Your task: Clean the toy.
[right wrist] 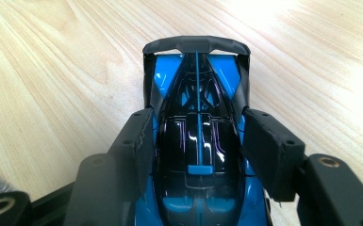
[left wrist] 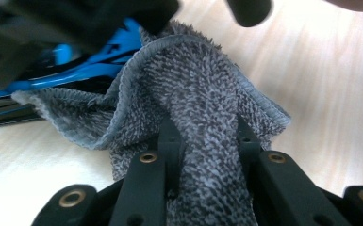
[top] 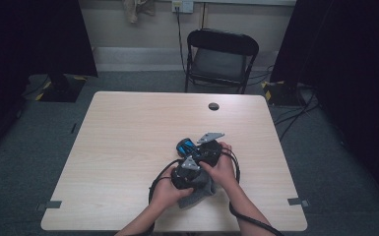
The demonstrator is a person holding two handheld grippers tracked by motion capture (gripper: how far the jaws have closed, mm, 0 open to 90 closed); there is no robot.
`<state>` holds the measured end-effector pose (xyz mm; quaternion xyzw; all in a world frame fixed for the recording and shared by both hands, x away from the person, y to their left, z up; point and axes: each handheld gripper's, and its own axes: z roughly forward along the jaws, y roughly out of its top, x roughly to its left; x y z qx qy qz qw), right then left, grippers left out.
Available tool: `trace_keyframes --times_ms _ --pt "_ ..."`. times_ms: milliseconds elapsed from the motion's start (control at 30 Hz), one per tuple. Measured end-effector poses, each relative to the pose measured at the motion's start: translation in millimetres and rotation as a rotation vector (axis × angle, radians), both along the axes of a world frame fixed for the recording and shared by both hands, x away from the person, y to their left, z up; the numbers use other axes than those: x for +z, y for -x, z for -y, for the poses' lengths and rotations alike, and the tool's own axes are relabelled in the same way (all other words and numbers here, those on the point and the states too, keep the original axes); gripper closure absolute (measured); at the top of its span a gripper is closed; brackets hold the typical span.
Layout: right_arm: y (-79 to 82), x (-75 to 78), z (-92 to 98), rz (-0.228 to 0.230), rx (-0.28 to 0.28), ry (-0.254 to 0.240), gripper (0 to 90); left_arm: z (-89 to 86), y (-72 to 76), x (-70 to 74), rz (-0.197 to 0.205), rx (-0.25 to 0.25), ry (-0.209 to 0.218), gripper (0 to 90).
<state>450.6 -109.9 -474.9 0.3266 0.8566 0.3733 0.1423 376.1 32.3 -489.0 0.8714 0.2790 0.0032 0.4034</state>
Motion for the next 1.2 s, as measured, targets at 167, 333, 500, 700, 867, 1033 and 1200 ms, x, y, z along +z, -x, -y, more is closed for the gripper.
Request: trace_keyframes --times_ms 167,333,500,700,867,1033,1200 --pt "0.2 -0.5 1.1 -0.002 -0.001 -0.008 44.6 -6.7 4.1 7.5 0.0 -0.024 -0.005 72.2" --pt "0.7 -1.3 2.6 0.001 -0.001 -0.017 44.6 -33.7 -2.2 21.1 0.024 0.048 -0.016 72.2" --pt "1.2 -1.2 2.3 0.003 -0.002 -0.013 44.6 -70.0 -17.2 24.8 0.046 0.193 -0.037 72.2" --pt "2.0 -1.5 3.7 0.002 -0.002 -0.019 44.6 -97.0 -36.7 29.4 0.077 0.334 -0.041 72.0" --pt "2.6 -1.9 4.5 0.003 -0.002 -0.023 44.5 -103.7 -50.6 28.9 0.095 0.432 -0.058 72.0" --pt "2.4 -1.9 4.4 0.002 -0.001 -0.022 44.5 -98.4 -61.0 22.9 0.115 0.498 -0.107 71.9" --pt "2.9 -2.5 5.1 0.005 -0.002 -0.028 44.5 -85.1 -65.2 12.9 0.097 0.524 -0.116 71.6"
